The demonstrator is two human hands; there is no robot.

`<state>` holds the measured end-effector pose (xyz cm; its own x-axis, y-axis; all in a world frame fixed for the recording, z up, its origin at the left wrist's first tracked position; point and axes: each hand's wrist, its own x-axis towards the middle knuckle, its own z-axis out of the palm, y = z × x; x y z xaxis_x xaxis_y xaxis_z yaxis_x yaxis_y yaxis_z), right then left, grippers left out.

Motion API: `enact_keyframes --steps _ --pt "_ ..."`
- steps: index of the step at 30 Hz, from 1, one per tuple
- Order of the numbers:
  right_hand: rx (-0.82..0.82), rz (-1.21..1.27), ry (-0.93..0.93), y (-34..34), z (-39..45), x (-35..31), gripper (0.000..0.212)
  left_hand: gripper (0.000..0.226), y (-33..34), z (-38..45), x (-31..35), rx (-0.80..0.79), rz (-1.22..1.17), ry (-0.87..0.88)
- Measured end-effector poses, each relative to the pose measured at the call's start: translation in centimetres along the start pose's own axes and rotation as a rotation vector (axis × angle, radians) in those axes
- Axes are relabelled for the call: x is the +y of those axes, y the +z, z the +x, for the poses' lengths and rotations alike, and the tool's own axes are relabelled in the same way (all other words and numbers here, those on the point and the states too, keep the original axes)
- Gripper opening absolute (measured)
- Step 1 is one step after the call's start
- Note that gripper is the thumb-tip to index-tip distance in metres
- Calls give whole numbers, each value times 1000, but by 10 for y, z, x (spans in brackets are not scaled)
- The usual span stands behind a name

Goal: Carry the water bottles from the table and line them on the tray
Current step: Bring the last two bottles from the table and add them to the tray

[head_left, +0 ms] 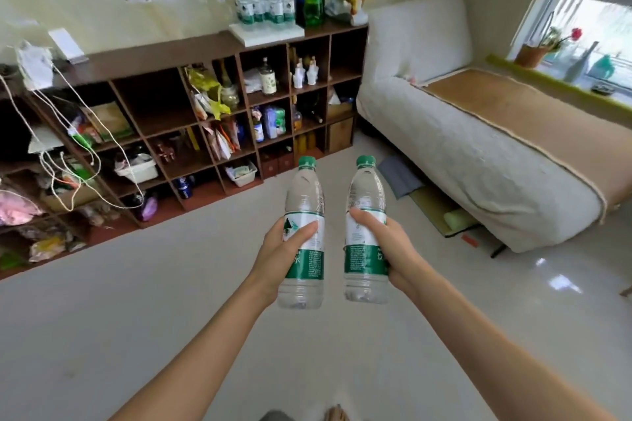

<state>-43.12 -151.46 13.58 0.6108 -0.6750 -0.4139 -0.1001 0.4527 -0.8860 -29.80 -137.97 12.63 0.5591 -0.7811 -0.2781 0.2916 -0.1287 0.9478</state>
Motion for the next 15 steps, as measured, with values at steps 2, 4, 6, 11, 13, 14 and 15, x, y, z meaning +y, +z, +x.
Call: enact_keyframes --steps 2,4,6,11,13,14,15 --pt "-3 -24 -8 4 49 -30 39 35 -1 48 18 27 -16 2" --pt "-21 -39 -17 9 98 -55 43 30 -5 97 35 46 -29 3" --pt "-29 -64 -39 14 150 -79 45 28 -10 150 51 69 -43 4" --pt "-32 -64 -75 35 279 -133 39 30 -31 293 88 83 -137 4" --pt "-25 -66 -70 45 328 -158 40 37 -38 351 108 83 -153 -18" --pt "-23 -70 -69 50 351 -172 41 39 -41 379 119 75 -158 -26" --pt "-19 -74 -72 55 375 -186 42 39 -42 406 131 68 -163 -27"
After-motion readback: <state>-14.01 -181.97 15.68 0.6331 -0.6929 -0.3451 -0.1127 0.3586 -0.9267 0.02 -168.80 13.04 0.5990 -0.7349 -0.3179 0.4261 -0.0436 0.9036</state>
